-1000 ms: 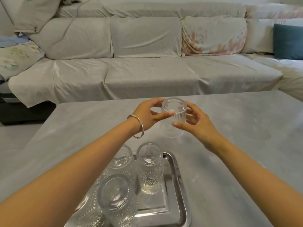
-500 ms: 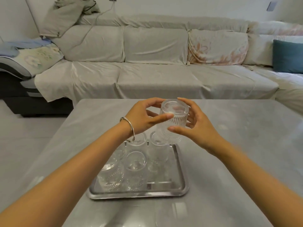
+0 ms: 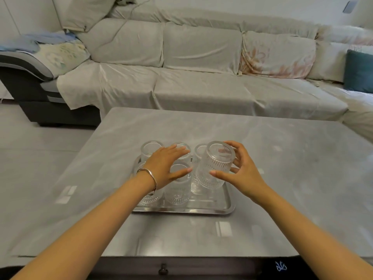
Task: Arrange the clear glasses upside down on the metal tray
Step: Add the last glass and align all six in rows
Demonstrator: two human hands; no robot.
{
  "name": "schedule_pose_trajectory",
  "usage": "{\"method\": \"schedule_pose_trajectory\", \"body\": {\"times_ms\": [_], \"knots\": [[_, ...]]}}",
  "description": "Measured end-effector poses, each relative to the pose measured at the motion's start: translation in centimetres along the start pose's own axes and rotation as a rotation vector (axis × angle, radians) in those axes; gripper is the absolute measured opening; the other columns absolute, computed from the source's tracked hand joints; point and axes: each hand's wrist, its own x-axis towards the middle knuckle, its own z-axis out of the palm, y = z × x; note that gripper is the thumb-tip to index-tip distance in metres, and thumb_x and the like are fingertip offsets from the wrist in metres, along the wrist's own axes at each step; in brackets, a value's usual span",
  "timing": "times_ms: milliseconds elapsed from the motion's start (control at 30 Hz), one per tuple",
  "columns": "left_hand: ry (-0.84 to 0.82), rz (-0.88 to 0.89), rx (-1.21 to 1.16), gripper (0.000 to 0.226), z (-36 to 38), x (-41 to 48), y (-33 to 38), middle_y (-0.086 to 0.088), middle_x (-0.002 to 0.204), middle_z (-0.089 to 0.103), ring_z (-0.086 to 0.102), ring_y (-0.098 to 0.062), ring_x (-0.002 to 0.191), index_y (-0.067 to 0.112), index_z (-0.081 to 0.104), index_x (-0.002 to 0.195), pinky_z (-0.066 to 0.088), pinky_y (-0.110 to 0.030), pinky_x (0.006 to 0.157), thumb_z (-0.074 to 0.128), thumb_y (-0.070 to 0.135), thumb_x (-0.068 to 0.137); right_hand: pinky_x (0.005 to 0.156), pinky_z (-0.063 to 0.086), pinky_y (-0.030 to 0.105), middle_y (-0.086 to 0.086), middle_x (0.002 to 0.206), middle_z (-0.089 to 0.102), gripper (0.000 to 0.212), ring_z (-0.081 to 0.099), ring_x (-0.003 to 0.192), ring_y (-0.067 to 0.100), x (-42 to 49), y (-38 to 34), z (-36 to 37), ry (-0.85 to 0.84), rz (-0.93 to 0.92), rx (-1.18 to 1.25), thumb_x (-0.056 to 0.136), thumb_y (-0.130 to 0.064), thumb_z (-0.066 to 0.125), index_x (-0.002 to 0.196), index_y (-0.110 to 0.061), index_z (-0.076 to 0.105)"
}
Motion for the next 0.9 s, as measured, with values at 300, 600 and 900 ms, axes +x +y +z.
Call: {"method": "schedule_pose_trajectory", "body": {"times_ms": [300, 600, 900], "knots": [[-0.053, -0.062, 0.033, 0.060, 1.6, -0.8, -1.2, 0.006, 0.152, 0.029, 0.018, -0.014, 0.142, 0.028, 0.032, 0.139, 0.006, -0.035, 0.116, 0.039, 0.055, 0.087, 0.087, 0.050, 0.017, -0.011, 0.130, 0.049, 0.080, 0.054, 0.116, 0.007, -1.7, 2.7, 1.9, 0.011, 0.058, 0.007, 0.061, -0.022, 0.088, 0.126, -0.032, 0.042], [-0.043, -0.057, 0.038, 0.060, 1.8, -0.8, -1.3, 0.006, 0.152, 0.029, 0.018, -0.013, 0.142, 0.028, 0.032, 0.140, 0.004, -0.032, 0.115, 0.038, 0.056, 0.087, 0.081, 0.046, 0.008, -0.010, 0.134, 0.046, 0.084, 0.050, 0.118, 0.006, -1.7, 4.8, 3.4, 0.002, 0.080, 0.003, 0.061, -0.021, 0.088, 0.129, -0.031, 0.040], [-0.038, -0.050, 0.043, 0.060, 1.8, -0.8, -1.2, 0.007, 0.152, 0.029, 0.018, -0.013, 0.142, 0.028, 0.031, 0.140, 0.004, -0.033, 0.116, 0.037, 0.056, 0.087, 0.080, 0.043, 0.001, -0.023, 0.128, 0.045, 0.084, 0.048, 0.115, -0.005, -1.6, 5.5, 3.7, -0.006, 0.076, 0.001, 0.060, -0.020, 0.089, 0.127, -0.034, 0.040]]}}
